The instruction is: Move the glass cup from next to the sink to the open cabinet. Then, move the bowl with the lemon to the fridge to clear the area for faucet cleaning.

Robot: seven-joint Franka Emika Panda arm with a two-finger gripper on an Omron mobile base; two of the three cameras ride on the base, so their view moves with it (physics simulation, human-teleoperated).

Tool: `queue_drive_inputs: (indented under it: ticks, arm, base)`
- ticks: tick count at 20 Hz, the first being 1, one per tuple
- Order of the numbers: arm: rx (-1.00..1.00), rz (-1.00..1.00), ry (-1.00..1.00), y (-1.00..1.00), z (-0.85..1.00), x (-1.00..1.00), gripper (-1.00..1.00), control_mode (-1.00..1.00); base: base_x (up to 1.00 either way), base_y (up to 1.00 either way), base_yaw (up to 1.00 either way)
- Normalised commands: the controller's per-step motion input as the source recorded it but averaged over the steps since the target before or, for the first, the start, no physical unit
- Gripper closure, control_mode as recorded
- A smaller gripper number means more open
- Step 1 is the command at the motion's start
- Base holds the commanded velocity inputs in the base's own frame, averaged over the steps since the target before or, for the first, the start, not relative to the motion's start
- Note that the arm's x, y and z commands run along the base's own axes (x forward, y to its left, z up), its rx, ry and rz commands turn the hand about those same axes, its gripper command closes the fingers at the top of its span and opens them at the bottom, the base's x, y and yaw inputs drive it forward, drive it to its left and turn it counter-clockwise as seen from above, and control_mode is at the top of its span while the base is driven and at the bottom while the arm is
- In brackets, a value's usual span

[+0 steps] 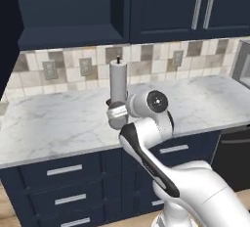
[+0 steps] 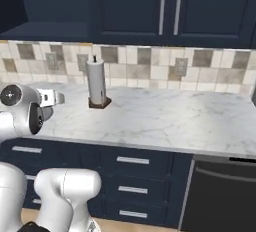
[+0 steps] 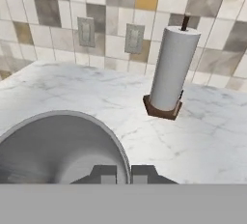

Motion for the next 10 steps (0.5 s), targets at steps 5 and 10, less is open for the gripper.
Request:
queue_drive_inputs:
  ticks: [5, 10]
  arm:
    - [0.0, 0.0, 0.0, 0.0, 0.0, 0.0, 1.0, 1.0]
    - [0.0, 0.0, 0.0, 0.0, 0.0, 0.0, 1.0, 1.0]
  base:
    - [0.54, 0.33, -0.02]
    - [0.75, 0.27, -0.09]
